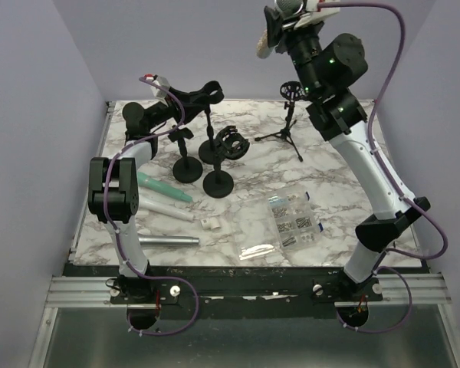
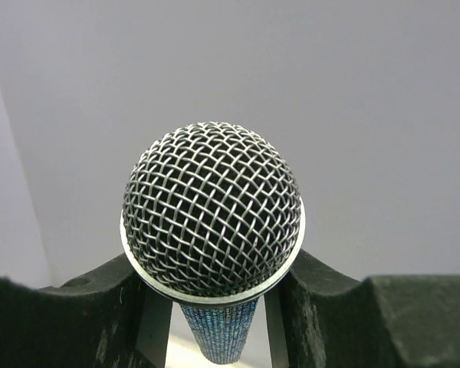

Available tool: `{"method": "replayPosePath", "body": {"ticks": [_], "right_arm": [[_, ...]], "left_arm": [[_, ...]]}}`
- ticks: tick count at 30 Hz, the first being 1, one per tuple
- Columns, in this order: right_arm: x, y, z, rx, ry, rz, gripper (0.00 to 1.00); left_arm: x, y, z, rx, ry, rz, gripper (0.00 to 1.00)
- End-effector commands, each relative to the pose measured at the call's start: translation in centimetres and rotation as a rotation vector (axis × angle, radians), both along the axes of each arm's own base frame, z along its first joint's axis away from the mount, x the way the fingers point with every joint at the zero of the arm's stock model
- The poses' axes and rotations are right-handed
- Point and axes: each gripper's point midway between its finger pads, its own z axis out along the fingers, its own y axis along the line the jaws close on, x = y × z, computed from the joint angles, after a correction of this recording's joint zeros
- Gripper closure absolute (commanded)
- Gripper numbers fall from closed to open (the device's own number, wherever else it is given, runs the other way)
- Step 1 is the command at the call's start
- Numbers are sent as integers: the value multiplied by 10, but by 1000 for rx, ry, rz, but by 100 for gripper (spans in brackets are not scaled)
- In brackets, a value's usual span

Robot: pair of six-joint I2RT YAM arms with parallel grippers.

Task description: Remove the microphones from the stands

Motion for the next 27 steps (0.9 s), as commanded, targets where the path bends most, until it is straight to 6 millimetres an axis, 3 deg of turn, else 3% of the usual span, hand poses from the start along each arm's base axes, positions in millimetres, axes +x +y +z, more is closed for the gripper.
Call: {"method": "replayPosePath", "body": {"ticks": [1, 5, 7, 8, 11, 14, 15, 16, 19, 23, 27], "right_arm": [[-10, -13, 36, 41, -66, -37, 99], [-17, -19, 24, 51, -1, -30, 99], [-19, -19, 1, 36, 77, -20, 99], [-21, -21, -8, 37, 109, -15, 99], [-28, -18, -50, 12, 230, 20, 99], [-42, -21, -82, 6, 316, 52, 99], [-50, -23, -84, 34, 336, 68, 99], [-54, -23, -94, 33, 367, 79, 99], [-74, -27, -102, 42, 410, 127, 99], [-95, -34, -107, 47, 423, 161, 99], [-108, -44, -108, 50, 419, 161, 99]], "left_arm": [[-5, 7, -3, 23, 23, 18, 92], [-10, 9, 5, -4, 40, 45, 44], [-14, 9, 15, -12, 45, 52, 7], [-17, 9, 22, -12, 44, 51, 2], [-25, 12, 38, -26, 58, 70, 1], [-33, 15, 50, -60, 110, 103, 1], [-37, 17, 56, -76, 123, 123, 1], [-35, 30, 58, -93, 156, 170, 1], [-30, 41, 61, -100, 306, 275, 4], [-16, 53, 44, -100, 580, 400, 7], [-10, 55, 49, -132, 617, 433, 6]]}}
